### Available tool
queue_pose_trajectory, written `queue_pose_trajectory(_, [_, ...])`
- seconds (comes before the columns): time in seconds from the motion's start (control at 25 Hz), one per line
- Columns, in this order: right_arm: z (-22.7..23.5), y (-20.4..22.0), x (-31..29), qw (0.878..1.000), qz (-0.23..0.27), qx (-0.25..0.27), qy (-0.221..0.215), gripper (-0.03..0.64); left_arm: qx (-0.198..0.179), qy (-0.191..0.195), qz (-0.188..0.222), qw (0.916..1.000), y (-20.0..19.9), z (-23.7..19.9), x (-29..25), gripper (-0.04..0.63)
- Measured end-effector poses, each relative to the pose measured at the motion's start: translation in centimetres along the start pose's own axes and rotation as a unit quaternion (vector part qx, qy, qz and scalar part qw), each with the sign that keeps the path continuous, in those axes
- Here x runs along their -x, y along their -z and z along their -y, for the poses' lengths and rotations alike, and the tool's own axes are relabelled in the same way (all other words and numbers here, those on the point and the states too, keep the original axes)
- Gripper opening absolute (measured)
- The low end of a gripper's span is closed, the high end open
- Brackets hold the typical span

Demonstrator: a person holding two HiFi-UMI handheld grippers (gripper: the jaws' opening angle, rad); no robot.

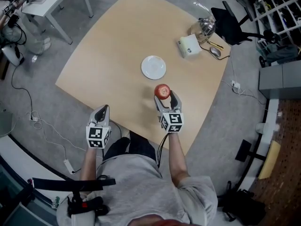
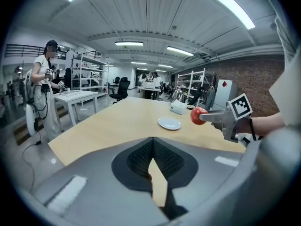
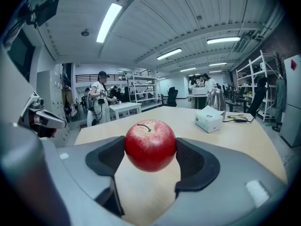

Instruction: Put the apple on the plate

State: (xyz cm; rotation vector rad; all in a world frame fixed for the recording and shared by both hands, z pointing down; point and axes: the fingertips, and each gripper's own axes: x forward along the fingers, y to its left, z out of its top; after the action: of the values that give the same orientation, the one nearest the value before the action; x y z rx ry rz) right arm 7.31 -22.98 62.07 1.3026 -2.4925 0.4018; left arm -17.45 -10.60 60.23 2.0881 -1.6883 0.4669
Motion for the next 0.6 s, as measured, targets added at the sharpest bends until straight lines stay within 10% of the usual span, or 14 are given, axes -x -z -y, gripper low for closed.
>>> queue_pose_trajectory(0.6, [1.9, 0.2, -6.5, 0.999, -0.019, 0.015, -0.029, 0.347, 0.027, -0.042, -0.009, 0.9987, 0.6, -1.8, -1.3, 0.020])
